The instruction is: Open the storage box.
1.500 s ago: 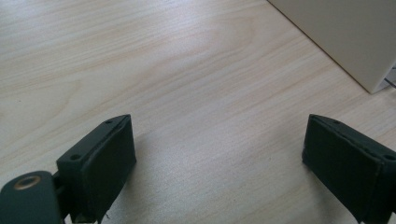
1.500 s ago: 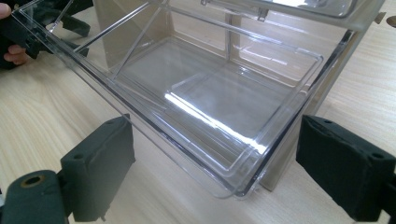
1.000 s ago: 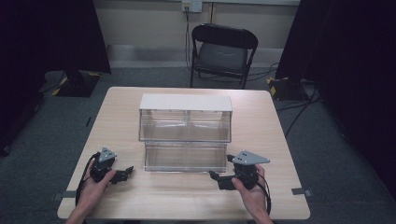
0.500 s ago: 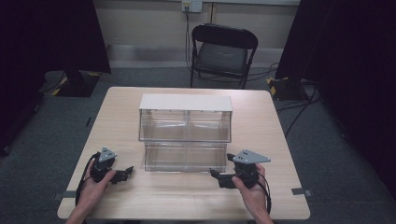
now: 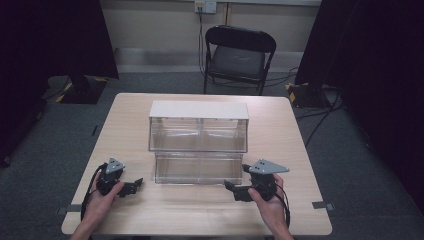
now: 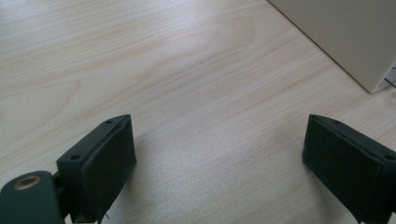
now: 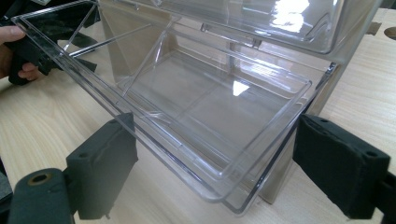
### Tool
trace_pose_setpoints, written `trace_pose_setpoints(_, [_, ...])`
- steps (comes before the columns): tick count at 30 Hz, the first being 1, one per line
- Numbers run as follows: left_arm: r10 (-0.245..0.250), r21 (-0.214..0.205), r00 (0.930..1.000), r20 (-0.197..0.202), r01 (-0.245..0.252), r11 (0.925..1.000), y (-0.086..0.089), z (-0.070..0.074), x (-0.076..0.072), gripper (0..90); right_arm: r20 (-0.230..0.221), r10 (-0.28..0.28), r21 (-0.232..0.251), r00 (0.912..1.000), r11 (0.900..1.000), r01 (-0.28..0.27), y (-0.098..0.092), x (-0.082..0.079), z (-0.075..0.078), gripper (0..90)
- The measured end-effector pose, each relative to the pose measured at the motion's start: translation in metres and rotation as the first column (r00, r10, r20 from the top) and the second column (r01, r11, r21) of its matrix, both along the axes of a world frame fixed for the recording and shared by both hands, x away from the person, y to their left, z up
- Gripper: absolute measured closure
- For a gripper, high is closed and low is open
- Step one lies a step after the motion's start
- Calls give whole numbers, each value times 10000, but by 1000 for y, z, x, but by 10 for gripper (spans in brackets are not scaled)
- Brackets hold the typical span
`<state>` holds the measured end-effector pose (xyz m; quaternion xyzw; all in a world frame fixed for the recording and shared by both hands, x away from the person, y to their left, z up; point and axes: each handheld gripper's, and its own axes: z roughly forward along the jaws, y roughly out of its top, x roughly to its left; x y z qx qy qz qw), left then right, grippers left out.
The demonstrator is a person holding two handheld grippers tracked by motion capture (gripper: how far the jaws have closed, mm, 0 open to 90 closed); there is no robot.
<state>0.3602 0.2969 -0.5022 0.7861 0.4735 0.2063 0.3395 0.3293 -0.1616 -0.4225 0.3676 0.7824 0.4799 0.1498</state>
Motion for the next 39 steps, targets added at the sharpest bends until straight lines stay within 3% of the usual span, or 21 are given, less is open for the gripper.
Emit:
trace_pose_setpoints(26, [-1,3,10000,-1,1,10000,0,0,0,89,63,102,3,9999,9999,-102,0,2,10,121])
trace_pose_setpoints(39, [-4,-1,10000,-2,4,10000,0,0,0,89,92,-174,106,9998,9998,173,-2,5,13,111])
